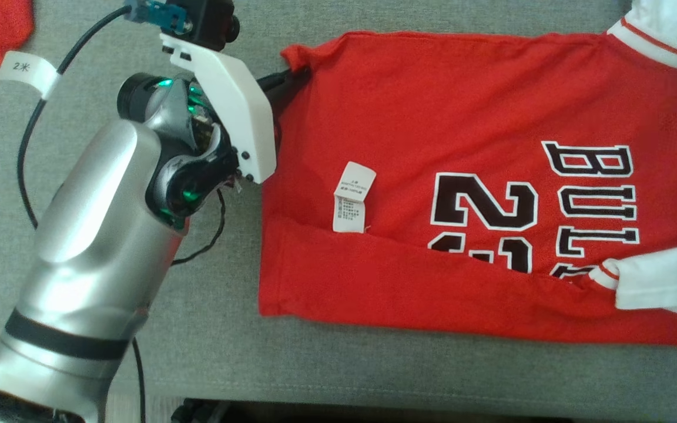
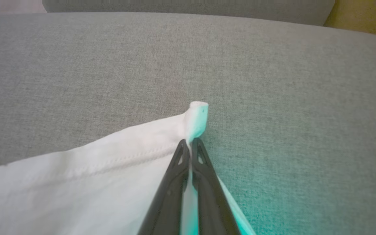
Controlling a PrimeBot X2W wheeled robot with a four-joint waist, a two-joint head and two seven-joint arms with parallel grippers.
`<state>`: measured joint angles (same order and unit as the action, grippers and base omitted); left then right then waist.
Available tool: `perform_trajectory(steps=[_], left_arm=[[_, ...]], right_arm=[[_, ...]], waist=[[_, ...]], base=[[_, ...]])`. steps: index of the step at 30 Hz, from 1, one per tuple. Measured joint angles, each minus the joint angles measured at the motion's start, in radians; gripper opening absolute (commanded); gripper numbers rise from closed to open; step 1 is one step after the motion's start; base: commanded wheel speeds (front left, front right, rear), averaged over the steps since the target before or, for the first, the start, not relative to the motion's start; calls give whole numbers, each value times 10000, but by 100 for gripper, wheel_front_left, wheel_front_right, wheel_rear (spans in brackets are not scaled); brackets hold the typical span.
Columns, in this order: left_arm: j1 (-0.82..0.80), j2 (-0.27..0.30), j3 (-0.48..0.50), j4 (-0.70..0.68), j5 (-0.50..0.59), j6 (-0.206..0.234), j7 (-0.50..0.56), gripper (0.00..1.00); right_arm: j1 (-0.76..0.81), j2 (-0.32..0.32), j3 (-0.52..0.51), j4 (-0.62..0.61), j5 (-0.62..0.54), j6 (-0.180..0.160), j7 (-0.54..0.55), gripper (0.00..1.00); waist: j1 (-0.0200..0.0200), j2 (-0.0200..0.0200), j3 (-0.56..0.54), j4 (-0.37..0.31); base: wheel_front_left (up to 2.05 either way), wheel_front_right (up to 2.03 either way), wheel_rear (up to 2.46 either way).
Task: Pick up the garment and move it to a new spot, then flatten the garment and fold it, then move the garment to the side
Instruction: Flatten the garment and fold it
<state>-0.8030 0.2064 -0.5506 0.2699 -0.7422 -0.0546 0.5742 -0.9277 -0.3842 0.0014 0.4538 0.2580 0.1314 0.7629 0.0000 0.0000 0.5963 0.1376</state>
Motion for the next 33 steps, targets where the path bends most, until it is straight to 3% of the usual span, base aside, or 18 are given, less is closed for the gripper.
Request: perform_trajectory(steps=[7, 18, 28, 33], left_arm=[[-75, 50, 244, -90, -288, -44, -445, 0], [328, 853, 1149, -1937, -591, 313, -579, 0], [2136, 1085, 1379, -3453, -890, 688, -897, 0], [3528, 1254, 1476, -4537, -1001, 1022, -1231, 0]], right_arm=[[-95, 211, -514, -144, 270, 0, -957, 0], [225, -244, -1133, -2272, 1172, 0, -1277, 0], [3578, -211, -1430, -5369, 1925, 0, -784, 0], [6082, 336, -1898, -7244, 2019, 0, -600, 0]], waist=[[0, 0, 100, -171], [0, 0, -37, -532], [0, 0, -386, -754], [0, 0, -601, -933]], base=[[0, 0, 0], [0, 0, 0], [0, 0, 0], [0, 0, 0]])
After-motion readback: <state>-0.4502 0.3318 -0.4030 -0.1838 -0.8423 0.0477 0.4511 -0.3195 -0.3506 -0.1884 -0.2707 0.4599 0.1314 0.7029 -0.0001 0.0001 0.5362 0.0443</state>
